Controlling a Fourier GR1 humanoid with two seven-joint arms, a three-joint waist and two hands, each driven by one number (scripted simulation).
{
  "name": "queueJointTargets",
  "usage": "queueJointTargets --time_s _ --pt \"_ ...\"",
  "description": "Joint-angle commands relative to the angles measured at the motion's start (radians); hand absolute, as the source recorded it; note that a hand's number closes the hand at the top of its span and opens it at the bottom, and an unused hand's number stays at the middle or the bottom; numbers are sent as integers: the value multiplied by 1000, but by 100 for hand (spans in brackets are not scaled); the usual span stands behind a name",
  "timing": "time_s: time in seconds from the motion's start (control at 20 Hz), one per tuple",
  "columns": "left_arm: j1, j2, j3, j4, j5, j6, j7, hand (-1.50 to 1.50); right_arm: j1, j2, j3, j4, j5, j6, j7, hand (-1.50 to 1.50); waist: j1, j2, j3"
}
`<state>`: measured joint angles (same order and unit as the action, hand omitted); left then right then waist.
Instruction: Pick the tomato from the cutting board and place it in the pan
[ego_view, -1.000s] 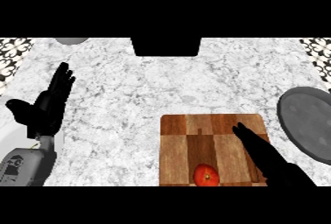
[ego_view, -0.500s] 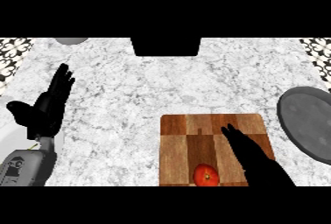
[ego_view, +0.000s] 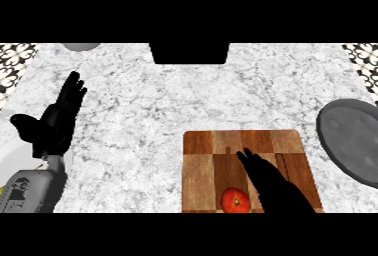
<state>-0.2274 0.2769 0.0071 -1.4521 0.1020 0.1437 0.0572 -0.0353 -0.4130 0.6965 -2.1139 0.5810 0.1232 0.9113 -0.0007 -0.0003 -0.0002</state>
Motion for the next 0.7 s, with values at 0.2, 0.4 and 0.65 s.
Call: queueJointTargets --time_s 0.2,0.4,0.65 --pt "-36 1 39 31 -2 -39 3 0 -8 40 9 105 76 107 17 -150 -1 1 0" --pt "-49 -6 47 3 -6 -33 53 0 -23 87 26 133 122 162 74 -150 0 0 0" --pt "18 -38 8 -100 -47 -15 75 0 -63 135 -6 202 120 227 77 -150 3 0 0"
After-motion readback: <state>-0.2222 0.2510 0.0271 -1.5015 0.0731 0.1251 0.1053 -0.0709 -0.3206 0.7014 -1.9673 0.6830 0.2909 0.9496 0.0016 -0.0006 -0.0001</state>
